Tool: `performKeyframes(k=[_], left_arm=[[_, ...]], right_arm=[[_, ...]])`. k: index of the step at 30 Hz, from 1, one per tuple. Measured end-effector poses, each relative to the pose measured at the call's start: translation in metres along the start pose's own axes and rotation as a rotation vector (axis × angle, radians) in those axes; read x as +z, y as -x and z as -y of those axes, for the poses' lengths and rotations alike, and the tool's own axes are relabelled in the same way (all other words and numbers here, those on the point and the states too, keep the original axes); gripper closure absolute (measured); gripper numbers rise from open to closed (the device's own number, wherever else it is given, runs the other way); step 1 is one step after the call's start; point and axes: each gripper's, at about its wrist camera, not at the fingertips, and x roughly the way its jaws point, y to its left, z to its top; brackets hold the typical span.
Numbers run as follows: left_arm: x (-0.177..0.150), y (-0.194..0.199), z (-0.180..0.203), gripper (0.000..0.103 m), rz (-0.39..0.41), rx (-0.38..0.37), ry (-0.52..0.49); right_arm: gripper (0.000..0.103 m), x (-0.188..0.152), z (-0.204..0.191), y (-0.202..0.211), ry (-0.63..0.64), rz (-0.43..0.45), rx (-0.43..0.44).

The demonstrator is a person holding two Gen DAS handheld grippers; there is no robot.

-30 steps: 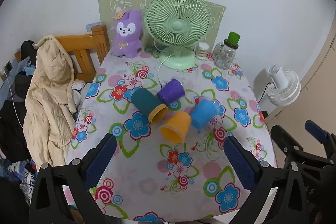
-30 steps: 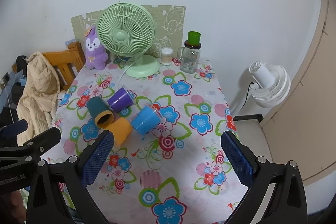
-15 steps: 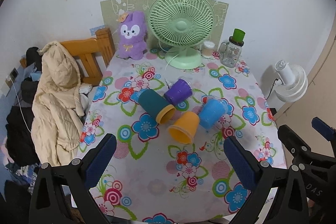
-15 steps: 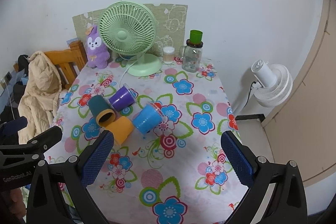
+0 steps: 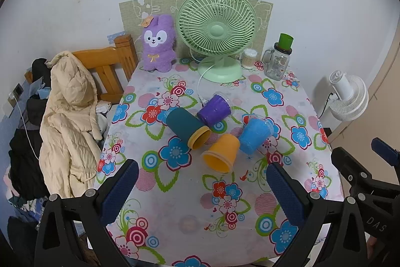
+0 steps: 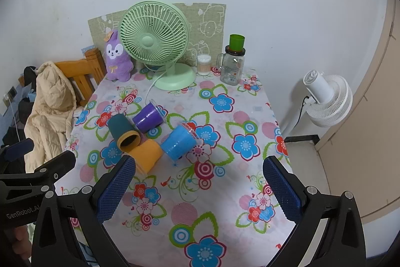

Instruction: Flip cup upside down

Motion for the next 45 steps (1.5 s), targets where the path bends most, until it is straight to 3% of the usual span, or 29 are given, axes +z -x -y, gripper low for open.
performKeyframes(k=[19,26,33,45], left_arm=[[0.007,-0.012,0.010,0.000,-0.022,-0.029,-0.058],[0.011,-0.025,0.018,0.000,-0.033,-0.040,-0.134],[0.016,-0.056,0.026,0.000,-0.095,-0.078,-0.200],[0.028,-0.126,0.052,0.000,-0.142,-0.123,-0.322]], right_arm=[[0.000,0.002,0.010,-0.011,-0.029,-0.006,0.016],[0.000,0.000,0.011,-0.016,0.005,-0.008,0.055],[0.000,0.000,0.015,-0.039,0.019,-0.047,0.074],[0.000,0.002,0.039,-0.102,-0.036,-0.084,0.001]])
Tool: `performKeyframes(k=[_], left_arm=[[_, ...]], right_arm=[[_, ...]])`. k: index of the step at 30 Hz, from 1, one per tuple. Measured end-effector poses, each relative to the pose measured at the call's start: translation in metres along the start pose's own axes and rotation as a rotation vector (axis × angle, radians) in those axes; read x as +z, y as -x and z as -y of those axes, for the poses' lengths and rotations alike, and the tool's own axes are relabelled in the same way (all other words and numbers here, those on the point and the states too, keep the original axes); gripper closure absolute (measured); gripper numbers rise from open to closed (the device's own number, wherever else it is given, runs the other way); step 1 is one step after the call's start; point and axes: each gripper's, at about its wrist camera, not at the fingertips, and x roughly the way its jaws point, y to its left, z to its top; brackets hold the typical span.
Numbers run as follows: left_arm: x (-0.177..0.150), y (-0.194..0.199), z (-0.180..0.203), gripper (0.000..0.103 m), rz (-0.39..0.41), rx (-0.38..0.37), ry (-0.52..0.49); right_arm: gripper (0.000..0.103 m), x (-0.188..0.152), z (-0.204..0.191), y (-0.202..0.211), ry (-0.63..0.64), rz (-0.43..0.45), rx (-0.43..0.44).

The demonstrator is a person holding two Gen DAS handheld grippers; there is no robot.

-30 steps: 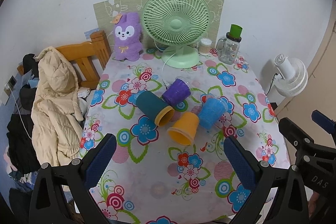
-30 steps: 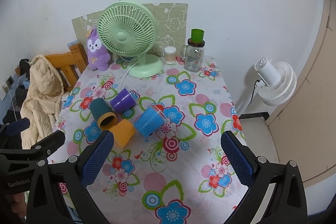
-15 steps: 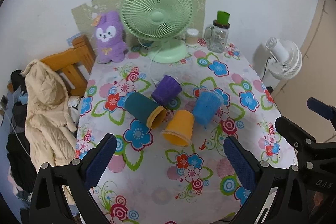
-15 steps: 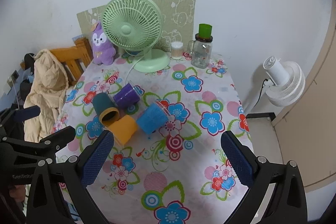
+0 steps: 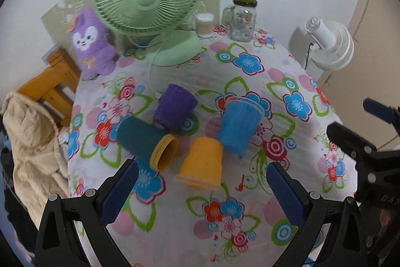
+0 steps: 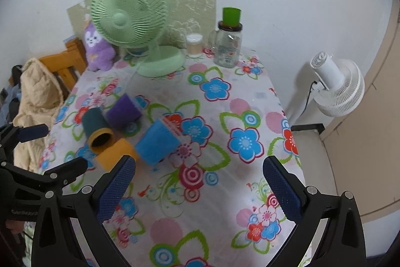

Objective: Flip cup upside down
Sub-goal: 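Move the right tool to the blue cup and close its fingers around it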

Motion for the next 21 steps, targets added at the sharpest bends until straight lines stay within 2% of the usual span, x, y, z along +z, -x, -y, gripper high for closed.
performKeyframes(k=[8,14,21], left_arm=[[0.015,-0.053,0.020,0.000,-0.051,-0.040,-0.097],[0.021,-0.085,0.042,0.000,-0.082,-0.084,-0.159],[0.030,-0.117,0.053,0.003,-0.117,-0.113,-0.153]], right_arm=[[0.000,0.008,0.016,-0.050,-0.052,-0.049,-0.011],[0.000,0.012,0.024,-0.082,-0.073,-0.083,0.015],[0.000,0.014,0.033,-0.112,-0.105,-0.129,0.039]])
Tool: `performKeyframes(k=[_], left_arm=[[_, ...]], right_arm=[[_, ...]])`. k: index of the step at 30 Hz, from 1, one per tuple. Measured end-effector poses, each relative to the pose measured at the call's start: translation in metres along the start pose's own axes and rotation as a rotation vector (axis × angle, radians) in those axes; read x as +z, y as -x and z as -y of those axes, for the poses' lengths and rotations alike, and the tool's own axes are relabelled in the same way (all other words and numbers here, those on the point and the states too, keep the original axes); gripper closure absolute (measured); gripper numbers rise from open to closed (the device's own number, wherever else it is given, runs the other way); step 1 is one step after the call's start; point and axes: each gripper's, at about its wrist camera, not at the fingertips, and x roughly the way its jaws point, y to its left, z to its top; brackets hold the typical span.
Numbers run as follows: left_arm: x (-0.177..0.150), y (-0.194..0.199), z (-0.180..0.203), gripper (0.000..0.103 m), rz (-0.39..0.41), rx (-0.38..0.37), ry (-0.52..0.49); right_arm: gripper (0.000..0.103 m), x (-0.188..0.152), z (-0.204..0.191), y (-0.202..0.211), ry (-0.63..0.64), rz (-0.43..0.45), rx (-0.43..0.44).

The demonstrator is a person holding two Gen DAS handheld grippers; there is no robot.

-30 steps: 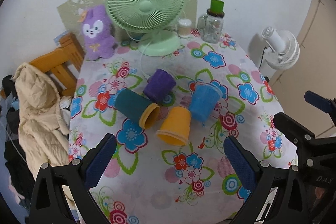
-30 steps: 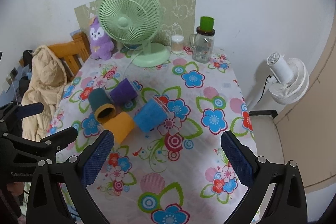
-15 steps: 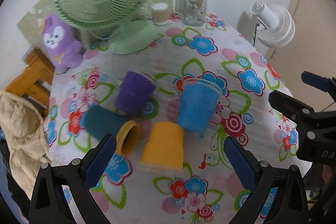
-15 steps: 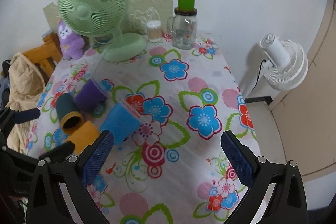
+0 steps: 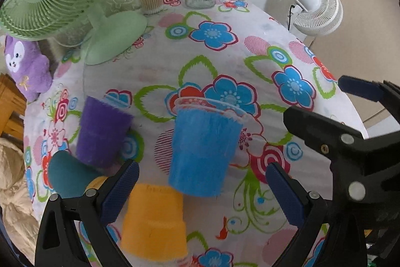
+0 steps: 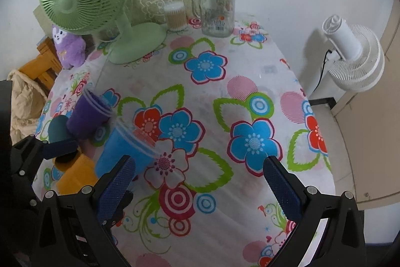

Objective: Flip cup upside down
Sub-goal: 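Move the right tool to the blue cup and close its fingers around it, then lift the blue cup with the right tool and carry it across the table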

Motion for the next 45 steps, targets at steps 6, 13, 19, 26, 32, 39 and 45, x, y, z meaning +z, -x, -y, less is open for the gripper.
performKeyframes(k=[6,13,19,26,32,39,45], left_arm=[[0.006,-0.017,0.002,0.020,-0.030,-0.019,0.011],[0.008,-0.030,0.010,0.038,-0.070,0.006,-0.010],[0.009,-0.029,0.014,0.039,-0.058,0.030,-0.007],[0.005,-0.016,0.016,0.039,-0.046,0.053,0.059],[-0.008,-0.001,0.020,0.039,-0.037,0.079,0.155],[-0.019,0.015,0.038,0.039,0.008,0.068,0.205],[-0.036,0.025,0.046,0.039,0.001,0.068,0.264]], right_arm=[[0.000,0.000,0.008,-0.014,-0.023,-0.027,0.017],[0.000,-0.002,0.020,-0.025,-0.046,-0.048,0.019],[0.000,-0.006,0.027,-0.028,-0.049,-0.060,0.022],[0.000,-0.004,0.034,-0.017,-0.052,-0.048,0.031],[0.000,-0.003,0.035,-0.004,-0.015,-0.035,0.045],[0.000,-0.007,0.034,0.015,0.046,-0.020,0.062],[0.000,-0.015,0.034,0.027,0.093,-0.015,0.078]])
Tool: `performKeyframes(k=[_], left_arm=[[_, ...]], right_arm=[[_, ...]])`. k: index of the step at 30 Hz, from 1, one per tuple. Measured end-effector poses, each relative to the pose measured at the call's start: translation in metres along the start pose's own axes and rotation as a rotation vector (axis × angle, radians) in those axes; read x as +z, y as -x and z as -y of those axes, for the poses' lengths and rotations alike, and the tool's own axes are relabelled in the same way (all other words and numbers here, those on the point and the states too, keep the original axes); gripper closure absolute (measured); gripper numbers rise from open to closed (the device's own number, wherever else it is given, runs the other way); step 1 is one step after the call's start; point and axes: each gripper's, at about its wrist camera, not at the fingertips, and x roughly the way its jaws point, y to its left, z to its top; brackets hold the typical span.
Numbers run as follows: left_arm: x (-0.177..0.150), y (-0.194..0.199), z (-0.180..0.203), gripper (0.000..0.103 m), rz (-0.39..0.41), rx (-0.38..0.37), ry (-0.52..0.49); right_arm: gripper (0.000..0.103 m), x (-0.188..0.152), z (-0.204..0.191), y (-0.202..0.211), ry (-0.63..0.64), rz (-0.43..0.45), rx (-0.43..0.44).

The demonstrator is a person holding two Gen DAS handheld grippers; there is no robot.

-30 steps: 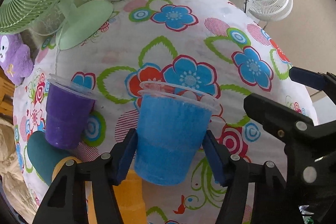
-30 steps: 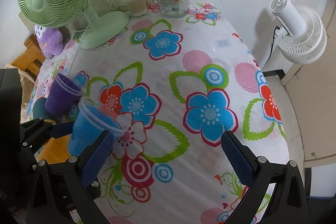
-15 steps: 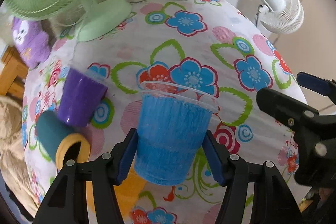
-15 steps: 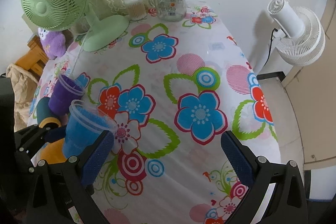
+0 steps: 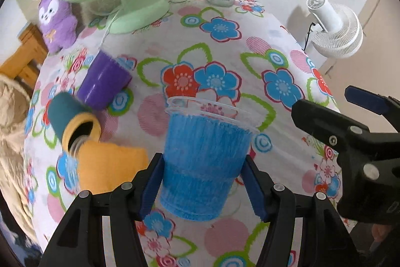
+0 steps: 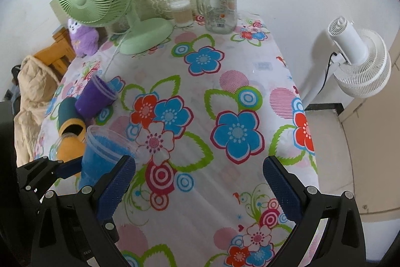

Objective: Flip cup upside down
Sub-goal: 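Lift the blue cup with the right tool and carry it across the table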

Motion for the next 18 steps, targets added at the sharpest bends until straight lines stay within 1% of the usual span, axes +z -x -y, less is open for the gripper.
performKeyframes(k=[11,18], left_arm=[[-0.044,0.002,-0.016,0.039,-0.037,0.024,0.127],[-0.072,0.004,-0.027,0.039,-0.051,0.028,0.188]], right_arm=[[0.000,-0.023,-0.021,0.006,0.069,-0.007,0.047],[0.000,-0.041,-0.036,0.001,0.102,-0.032,0.064]])
